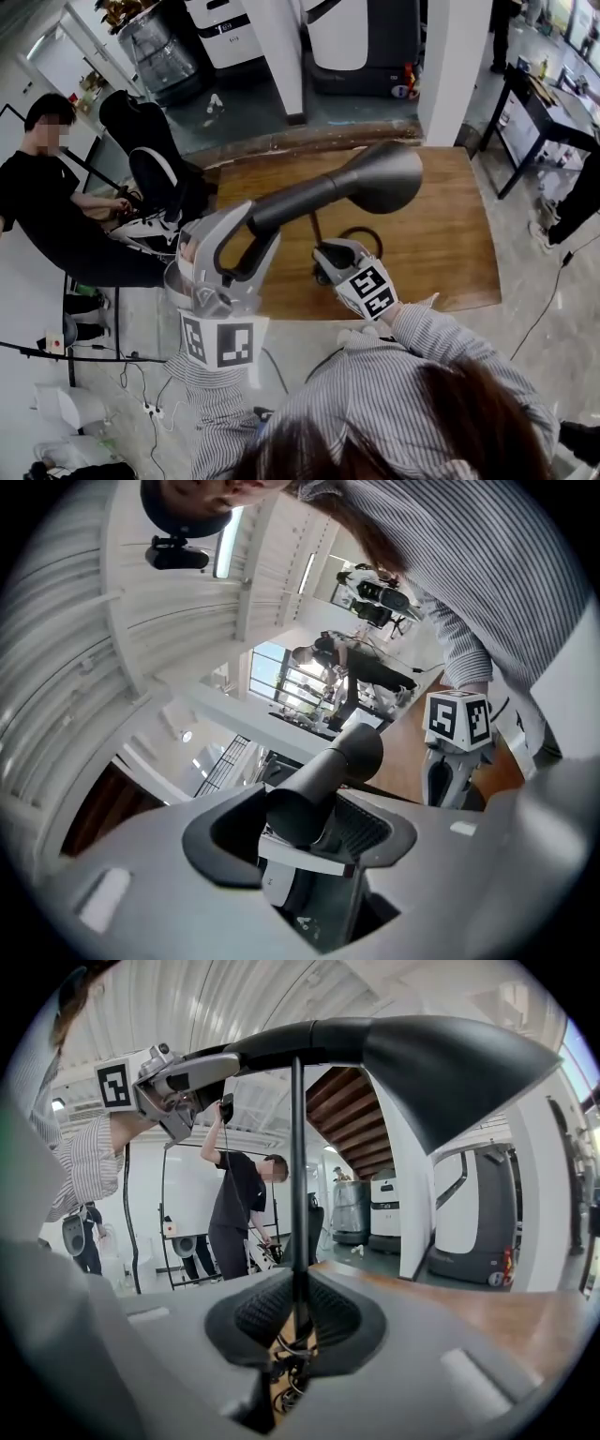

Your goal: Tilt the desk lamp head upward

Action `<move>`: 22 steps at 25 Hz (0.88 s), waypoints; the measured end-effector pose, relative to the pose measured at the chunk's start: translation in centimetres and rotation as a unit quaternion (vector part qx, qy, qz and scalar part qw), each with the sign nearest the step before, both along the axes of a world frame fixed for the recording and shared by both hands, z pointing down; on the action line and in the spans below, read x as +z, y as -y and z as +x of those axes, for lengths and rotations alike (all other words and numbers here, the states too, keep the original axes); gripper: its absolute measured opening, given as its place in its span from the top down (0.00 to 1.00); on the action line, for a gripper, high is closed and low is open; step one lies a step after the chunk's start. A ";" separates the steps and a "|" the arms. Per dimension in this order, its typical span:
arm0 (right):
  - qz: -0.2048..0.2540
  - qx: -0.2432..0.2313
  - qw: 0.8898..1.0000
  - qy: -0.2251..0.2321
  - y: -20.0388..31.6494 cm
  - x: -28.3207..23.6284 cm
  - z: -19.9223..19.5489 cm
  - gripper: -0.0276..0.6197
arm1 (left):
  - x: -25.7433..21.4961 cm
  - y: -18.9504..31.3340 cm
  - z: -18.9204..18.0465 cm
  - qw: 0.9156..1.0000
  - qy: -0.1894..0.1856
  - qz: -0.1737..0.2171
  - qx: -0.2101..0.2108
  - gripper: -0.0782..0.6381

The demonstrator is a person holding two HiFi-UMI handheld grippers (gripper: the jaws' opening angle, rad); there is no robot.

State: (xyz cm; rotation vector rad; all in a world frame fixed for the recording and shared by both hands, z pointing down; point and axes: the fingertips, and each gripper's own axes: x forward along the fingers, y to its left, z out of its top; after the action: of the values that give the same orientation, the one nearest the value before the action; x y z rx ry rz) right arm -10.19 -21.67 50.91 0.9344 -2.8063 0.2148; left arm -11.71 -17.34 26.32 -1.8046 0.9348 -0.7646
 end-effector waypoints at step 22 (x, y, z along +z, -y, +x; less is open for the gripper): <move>-0.001 0.009 1.000 0.015 0.2 0.0 0.0 0.89 | 2.3 -0.5 -1.3 0.954 -0.298 0.015 0.018 0.56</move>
State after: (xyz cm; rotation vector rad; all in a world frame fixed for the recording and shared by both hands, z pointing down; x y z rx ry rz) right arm -10.17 -21.85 50.91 0.9657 -2.8255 0.2357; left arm -12.99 -16.83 28.59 -2.0589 1.2809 -0.1666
